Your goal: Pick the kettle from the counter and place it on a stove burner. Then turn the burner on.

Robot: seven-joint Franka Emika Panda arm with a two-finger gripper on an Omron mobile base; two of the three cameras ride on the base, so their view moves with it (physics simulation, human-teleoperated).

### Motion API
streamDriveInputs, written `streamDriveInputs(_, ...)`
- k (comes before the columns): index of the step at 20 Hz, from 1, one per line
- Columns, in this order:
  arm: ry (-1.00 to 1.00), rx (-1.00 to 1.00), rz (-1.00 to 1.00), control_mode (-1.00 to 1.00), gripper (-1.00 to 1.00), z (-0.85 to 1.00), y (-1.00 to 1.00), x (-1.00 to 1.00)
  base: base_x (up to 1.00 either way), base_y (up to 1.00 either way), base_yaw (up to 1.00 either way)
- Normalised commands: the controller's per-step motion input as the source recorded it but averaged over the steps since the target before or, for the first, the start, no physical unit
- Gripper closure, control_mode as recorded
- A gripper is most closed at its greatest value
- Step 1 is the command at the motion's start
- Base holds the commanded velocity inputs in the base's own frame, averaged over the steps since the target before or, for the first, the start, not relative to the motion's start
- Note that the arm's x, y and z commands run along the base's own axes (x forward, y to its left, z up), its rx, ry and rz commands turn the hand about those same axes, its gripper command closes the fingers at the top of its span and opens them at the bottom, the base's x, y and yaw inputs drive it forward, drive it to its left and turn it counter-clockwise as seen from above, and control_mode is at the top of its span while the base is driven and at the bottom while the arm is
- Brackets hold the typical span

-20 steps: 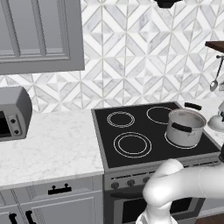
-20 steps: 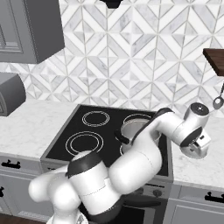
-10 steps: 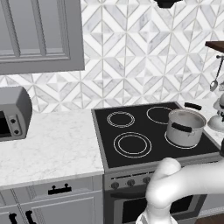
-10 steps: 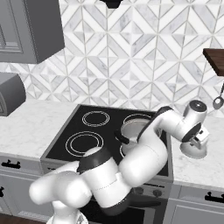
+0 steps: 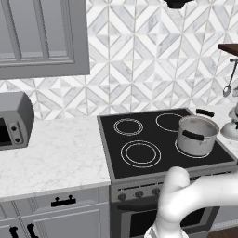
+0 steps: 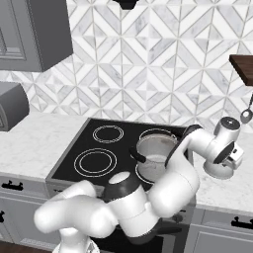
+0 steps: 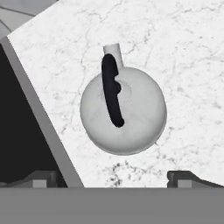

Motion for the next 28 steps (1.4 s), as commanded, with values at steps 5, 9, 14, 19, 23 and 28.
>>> streamDriveInputs(5,0.09,-0.12,0.02,-1.0,-1.0,-0.23,0.0,0.26,0.0,0.0,0.0)
streamDriveInputs(9,0.11,-0.18,0.03,-1.0,-1.0,-0.33,0.0,0.21,0.0,0.0,0.0)
streamDriveInputs(14,0.04,-0.08,0.03,-1.0,-1.0,-0.22,-0.04,0.24,0.0,0.0,0.0)
streamDriveInputs(19,0.0,0.0,0.01,-1.0,-1.0,-0.11,-0.31,0.08,0.0,0.0,0.0)
streamDriveInputs(23,0.0,0.0,0.0,-1.0,-1.0,-0.08,-0.22,0.14,0.0,0.0,0.0)
streamDriveInputs(28,0.0,-0.01,0.0,-1.0,1.0,-0.01,0.0,0.2,0.0,0.0,0.0)
